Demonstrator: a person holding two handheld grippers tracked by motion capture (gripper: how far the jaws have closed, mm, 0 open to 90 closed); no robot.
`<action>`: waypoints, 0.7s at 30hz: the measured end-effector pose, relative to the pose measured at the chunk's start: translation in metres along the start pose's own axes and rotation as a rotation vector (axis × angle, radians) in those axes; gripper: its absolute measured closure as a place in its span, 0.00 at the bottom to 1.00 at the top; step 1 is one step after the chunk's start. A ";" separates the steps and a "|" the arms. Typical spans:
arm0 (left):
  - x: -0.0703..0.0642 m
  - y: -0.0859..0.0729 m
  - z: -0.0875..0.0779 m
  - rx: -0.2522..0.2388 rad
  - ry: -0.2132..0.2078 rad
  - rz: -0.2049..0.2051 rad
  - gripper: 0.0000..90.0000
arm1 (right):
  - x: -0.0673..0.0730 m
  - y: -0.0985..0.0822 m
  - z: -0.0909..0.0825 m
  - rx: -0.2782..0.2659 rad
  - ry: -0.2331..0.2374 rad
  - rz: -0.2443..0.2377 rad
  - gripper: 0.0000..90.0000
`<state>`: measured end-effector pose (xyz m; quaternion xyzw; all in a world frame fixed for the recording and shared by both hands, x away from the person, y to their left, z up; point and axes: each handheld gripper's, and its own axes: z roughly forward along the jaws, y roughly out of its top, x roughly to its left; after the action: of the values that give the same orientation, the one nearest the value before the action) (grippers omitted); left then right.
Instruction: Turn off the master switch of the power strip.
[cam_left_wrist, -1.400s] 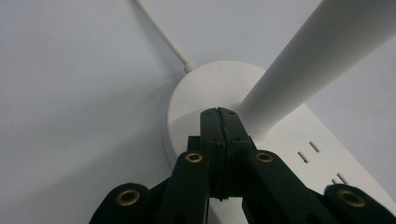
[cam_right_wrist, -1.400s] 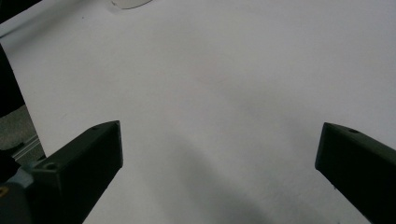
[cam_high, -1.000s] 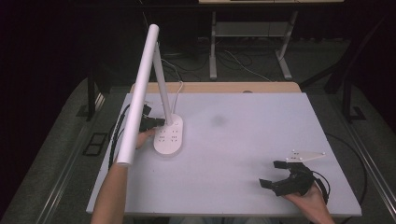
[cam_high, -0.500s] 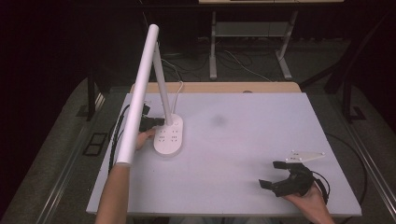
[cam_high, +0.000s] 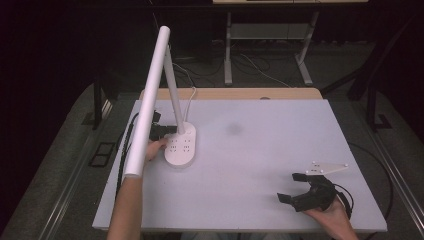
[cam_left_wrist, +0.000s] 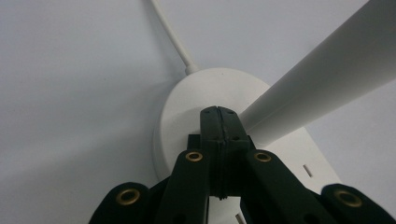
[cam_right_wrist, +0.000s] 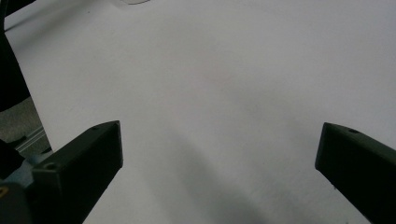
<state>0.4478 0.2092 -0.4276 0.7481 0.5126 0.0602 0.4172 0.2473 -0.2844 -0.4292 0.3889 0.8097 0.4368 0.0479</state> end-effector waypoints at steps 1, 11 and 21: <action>0.001 -0.002 0.000 -0.012 -0.005 -0.006 1.00 | 0.000 0.000 0.000 0.002 0.000 0.000 0.00; 0.003 -0.005 -0.003 -0.012 -0.032 -0.013 1.00 | 0.001 -0.002 -0.001 0.002 -0.003 0.001 0.00; 0.009 -0.010 -0.002 -0.048 -0.063 -0.062 1.00 | 0.003 -0.001 0.000 0.009 0.002 0.000 0.00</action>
<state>0.4434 0.2189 -0.4362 0.7229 0.5207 0.0359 0.4527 0.2445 -0.2830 -0.4290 0.3887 0.8116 0.4337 0.0453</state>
